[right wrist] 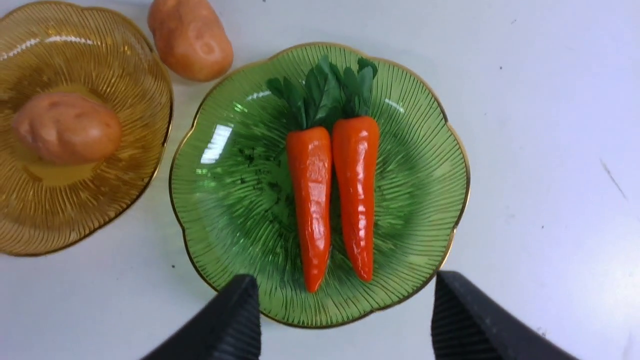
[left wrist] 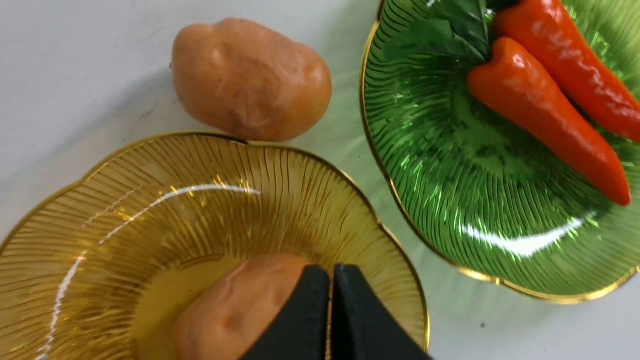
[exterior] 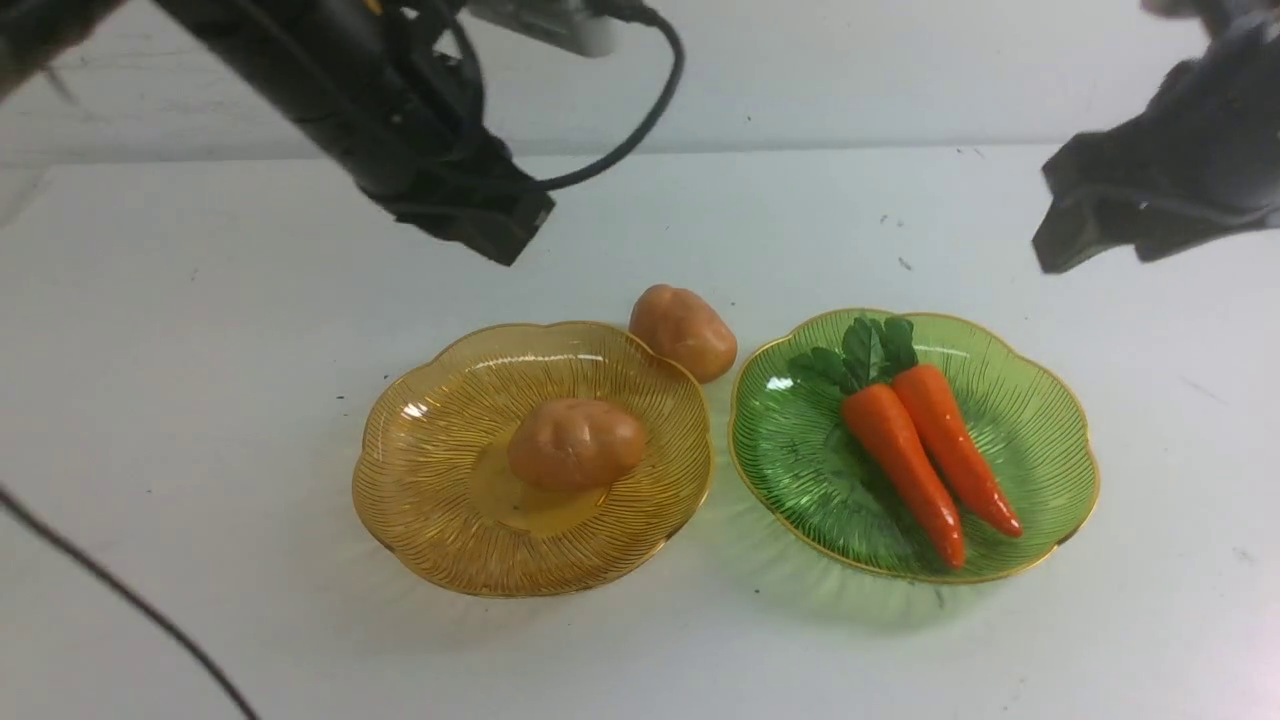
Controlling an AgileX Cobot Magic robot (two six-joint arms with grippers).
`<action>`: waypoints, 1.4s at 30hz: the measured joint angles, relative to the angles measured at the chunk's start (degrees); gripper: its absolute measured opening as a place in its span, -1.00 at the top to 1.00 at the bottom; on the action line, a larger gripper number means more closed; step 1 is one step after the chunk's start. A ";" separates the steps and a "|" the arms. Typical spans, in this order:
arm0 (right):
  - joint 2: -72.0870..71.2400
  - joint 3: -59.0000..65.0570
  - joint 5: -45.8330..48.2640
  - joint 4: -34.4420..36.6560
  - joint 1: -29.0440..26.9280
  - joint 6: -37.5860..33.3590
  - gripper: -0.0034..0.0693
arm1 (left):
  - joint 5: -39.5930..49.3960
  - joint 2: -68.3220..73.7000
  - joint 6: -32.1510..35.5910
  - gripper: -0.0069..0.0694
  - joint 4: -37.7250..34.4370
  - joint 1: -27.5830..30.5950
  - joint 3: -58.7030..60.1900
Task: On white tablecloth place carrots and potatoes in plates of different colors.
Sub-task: 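Put the potatoes from the left side into the left plate with the left gripper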
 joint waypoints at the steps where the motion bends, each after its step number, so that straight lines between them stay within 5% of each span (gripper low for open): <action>1: -0.83 1.17 0.00 0.00 0.00 -0.11 -0.26 | 0.06 1.41 -2.36 0.83 2.08 -1.06 -1.43; 8: -3.03 9.43 0.25 0.00 0.00 -0.21 -0.25 | -0.99 7.81 -14.60 0.73 10.98 -4.51 -7.12; 14: -3.03 12.68 0.25 0.98 0.00 -0.61 -0.25 | -5.38 10.78 -20.61 0.46 12.95 -4.63 -8.41; 28: -3.03 13.49 0.08 6.84 0.00 -5.36 -0.25 | -20.59 17.28 -27.50 -0.81 13.66 -4.18 -8.60; 32: -3.03 13.49 0.06 7.34 0.00 -6.80 -0.25 | -21.59 19.65 -27.63 -0.94 15.20 -3.92 -8.60; 42: -3.03 13.49 0.06 7.19 0.00 -8.51 -0.25 | -22.99 21.47 -27.79 -0.94 18.40 -3.67 -8.76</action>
